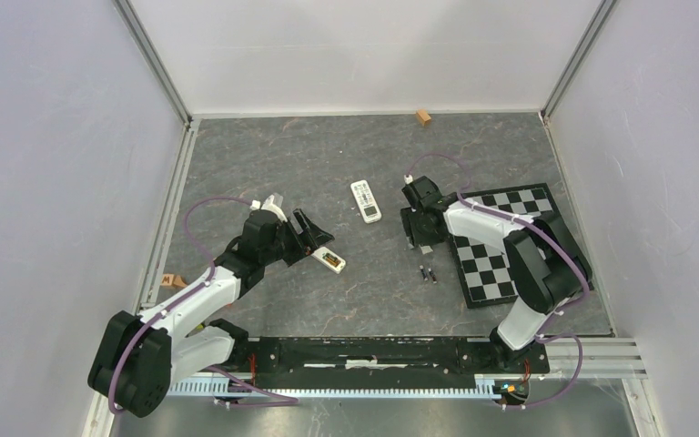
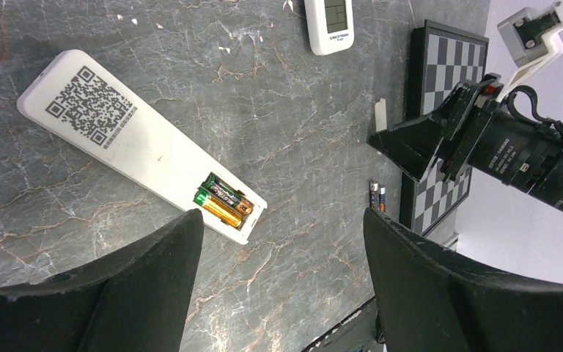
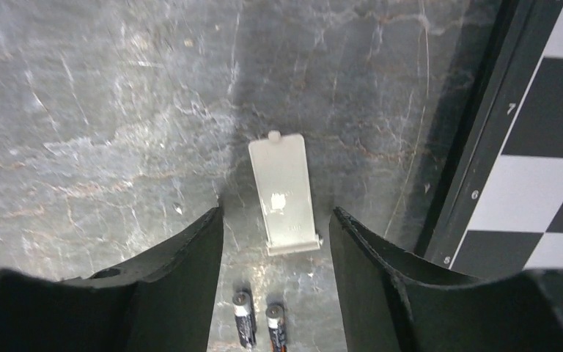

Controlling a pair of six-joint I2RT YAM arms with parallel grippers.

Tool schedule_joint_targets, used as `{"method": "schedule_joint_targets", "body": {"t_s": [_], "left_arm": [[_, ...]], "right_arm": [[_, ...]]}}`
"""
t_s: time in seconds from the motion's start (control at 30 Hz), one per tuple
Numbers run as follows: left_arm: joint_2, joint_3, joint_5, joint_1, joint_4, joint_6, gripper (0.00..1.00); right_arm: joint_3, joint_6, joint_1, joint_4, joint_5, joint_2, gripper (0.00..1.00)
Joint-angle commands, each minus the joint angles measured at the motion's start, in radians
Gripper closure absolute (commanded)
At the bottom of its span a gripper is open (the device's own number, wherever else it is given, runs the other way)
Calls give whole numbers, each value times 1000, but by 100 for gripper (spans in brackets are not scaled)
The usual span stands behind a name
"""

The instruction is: Load the batteries into the remote control

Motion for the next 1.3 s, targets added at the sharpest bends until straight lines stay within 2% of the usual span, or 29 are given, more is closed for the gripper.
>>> {"method": "schedule_joint_targets", "body": {"t_s": [0.0,0.1,0.33,0.57,0.83,1.27], "left_arm": [[-25,25,-14,2,24,22,14],[-27,24,-5,3,37,17,14],[-10,36,47,2,77,28,14],[45,51,115,0,148,20,14],[134,105,139,-16,178,12,15],[211,131,141,-28,205,8,15]], "right_arm": [[-37,-46,-5,-179,9,-4,42],[-20,-59,-5,-191,-13,6,44],[-3,-62,-5,-199,-46,52,59],[-8,-57,-10,-188,-46,63,62],[-8,-27,-28,-176,-32,72,46],[-74,127,-29,-109,-90,37,46]]}}
